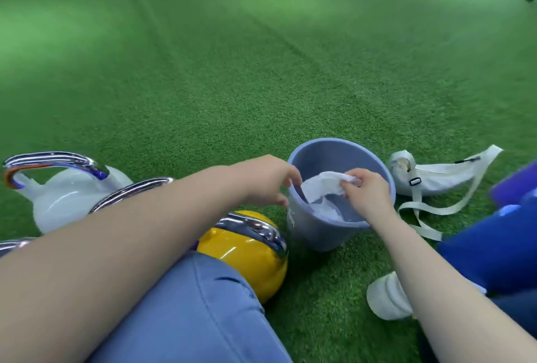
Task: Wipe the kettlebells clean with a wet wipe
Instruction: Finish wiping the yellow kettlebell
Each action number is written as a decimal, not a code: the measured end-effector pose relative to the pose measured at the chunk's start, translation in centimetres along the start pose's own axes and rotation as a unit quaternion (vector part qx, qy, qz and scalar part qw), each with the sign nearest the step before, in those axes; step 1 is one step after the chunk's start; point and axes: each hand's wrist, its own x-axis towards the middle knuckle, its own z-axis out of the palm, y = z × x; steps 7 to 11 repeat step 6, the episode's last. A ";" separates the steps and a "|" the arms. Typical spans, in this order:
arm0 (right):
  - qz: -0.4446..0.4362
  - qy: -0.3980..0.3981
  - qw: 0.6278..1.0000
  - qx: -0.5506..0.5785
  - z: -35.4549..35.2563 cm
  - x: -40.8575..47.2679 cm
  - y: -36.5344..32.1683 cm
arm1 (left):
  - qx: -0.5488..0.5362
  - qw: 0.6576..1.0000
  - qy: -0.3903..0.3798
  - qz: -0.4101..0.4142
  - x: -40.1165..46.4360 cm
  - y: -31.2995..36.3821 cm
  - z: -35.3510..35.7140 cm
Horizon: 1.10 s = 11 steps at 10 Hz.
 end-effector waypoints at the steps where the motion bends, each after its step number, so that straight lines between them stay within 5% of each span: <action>1: 0.041 -0.063 0.992 -0.105 0.5 1.6 1.9 | 0.012 1.000 -0.008 -0.016 -0.9 -0.6 0.4; 3: 0.078 -0.176 0.945 -0.264 1.3 2.7 3.5 | 0.028 0.998 -0.016 -0.047 -1.9 -1.8 0.7; 6: -0.039 -0.138 0.977 -0.160 1.7 2.8 -1.1 | -0.019 0.997 0.047 -0.060 -2.8 -2.2 -0.7; 11: -0.039 -0.138 0.977 -0.160 1.7 2.8 -1.1 | -0.019 0.997 0.047 -0.060 -2.8 -2.2 -0.7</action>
